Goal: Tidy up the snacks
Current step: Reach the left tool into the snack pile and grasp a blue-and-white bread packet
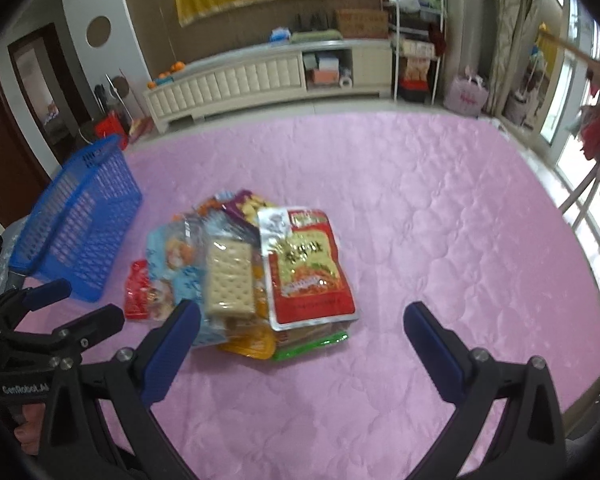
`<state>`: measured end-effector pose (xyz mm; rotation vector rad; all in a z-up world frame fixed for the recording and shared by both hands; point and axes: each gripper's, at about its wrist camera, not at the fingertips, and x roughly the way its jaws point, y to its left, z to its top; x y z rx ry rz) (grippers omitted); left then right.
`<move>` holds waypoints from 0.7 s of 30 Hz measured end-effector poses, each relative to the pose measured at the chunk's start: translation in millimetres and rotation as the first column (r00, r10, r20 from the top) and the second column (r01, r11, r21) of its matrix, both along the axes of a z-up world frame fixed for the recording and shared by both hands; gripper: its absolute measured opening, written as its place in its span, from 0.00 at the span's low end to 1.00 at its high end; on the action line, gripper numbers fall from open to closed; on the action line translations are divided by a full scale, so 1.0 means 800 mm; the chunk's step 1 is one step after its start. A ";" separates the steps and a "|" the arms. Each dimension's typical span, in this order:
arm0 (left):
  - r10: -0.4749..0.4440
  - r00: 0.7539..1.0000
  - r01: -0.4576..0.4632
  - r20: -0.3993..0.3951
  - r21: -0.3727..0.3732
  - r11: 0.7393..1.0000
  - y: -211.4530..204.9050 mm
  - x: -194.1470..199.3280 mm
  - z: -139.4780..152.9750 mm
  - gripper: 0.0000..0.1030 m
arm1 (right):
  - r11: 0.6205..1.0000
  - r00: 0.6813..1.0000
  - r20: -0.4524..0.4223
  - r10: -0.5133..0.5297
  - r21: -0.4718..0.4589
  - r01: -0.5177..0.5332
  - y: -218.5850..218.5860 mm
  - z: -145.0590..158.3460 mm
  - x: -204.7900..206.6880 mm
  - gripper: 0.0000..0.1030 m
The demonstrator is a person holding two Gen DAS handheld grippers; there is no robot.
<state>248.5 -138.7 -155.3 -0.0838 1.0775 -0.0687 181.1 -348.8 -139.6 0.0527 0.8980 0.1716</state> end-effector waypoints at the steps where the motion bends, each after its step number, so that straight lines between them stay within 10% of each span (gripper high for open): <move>1: 0.012 1.000 -0.012 -0.019 0.000 1.000 0.001 0.006 -0.008 1.00 | 1.000 1.000 -0.007 0.002 0.001 -0.002 -0.001 -0.005 0.004 1.00; 21: 0.097 0.978 -0.084 -0.183 0.073 0.994 -0.029 0.088 -0.086 1.00 | 1.000 0.998 -0.059 0.024 0.012 -0.024 -0.012 -0.049 0.054 1.00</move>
